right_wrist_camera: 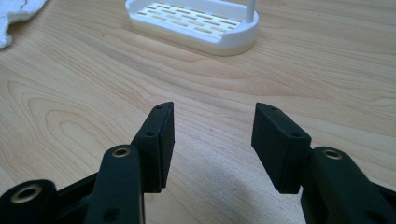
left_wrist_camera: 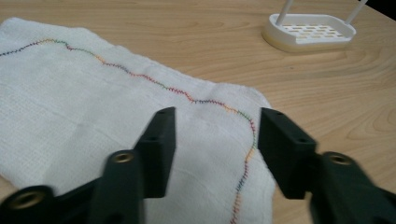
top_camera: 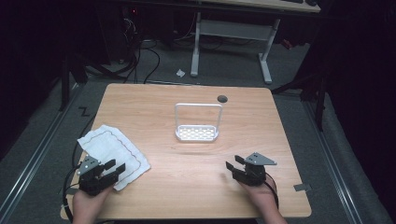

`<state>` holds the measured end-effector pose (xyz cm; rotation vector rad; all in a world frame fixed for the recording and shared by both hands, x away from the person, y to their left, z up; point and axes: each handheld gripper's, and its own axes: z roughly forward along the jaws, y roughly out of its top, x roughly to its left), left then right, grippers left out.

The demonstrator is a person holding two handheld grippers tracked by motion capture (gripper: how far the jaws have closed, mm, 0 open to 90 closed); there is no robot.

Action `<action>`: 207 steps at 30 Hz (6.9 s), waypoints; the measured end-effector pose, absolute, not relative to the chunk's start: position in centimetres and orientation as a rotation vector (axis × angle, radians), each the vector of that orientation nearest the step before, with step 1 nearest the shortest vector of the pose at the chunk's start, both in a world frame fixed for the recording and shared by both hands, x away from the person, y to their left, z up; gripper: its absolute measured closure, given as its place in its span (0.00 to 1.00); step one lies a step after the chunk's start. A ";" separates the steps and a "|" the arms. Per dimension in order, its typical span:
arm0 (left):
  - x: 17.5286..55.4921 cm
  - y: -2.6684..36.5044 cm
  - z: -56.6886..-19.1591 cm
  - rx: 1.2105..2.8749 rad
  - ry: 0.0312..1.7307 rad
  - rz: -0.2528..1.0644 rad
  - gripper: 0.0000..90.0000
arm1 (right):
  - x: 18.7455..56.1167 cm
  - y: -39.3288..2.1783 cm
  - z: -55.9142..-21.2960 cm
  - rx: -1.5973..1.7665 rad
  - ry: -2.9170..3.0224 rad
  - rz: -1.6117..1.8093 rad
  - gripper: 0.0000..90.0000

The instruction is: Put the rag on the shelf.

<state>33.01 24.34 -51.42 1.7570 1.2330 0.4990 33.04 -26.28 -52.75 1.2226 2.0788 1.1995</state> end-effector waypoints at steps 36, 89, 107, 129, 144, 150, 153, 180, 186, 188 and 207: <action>29.8 7.1 -53.7 2.044 0.794 0.169 0.86 | 31.9 -22.5 -52.7 1.102 2.207 1.247 0.62; 31.2 6.8 -54.0 2.070 0.804 0.126 0.75 | 30.2 -20.2 -53.7 0.995 2.419 1.112 0.88; 34.4 8.8 -53.1 1.953 0.944 0.281 0.56 | 31.0 -21.5 -53.0 1.038 2.375 1.201 0.85; 37.8 5.6 -54.2 1.965 1.012 0.169 0.82 | 35.2 -20.5 -52.9 1.219 2.230 1.147 0.70; 37.7 5.6 -54.3 1.973 0.997 0.149 0.93 | 35.5 -19.1 -53.9 1.275 2.254 1.109 0.82; 37.5 5.5 -54.2 1.980 0.992 0.180 0.94 | 35.4 -18.8 -53.9 1.273 2.260 1.118 0.91; 36.7 5.5 -54.1 1.950 0.996 0.225 0.95 | 35.1 -18.6 -53.9 1.263 2.236 1.111 0.92; 31.5 6.3 -46.3 1.619 0.854 0.518 0.95 | 31.0 -17.7 -46.7 0.960 1.895 1.287 0.91; 31.5 6.3 -45.0 1.595 0.832 0.534 0.95 | 31.0 -17.9 -45.0 0.935 1.849 1.319 0.91; 31.4 6.4 -44.3 1.582 0.822 0.543 0.95 | 30.9 -17.9 -44.4 0.923 1.834 1.327 0.91; 32.1 6.3 -38.9 1.523 0.719 0.613 0.95 | 31.0 -18.4 -38.8 0.848 1.721 1.405 0.91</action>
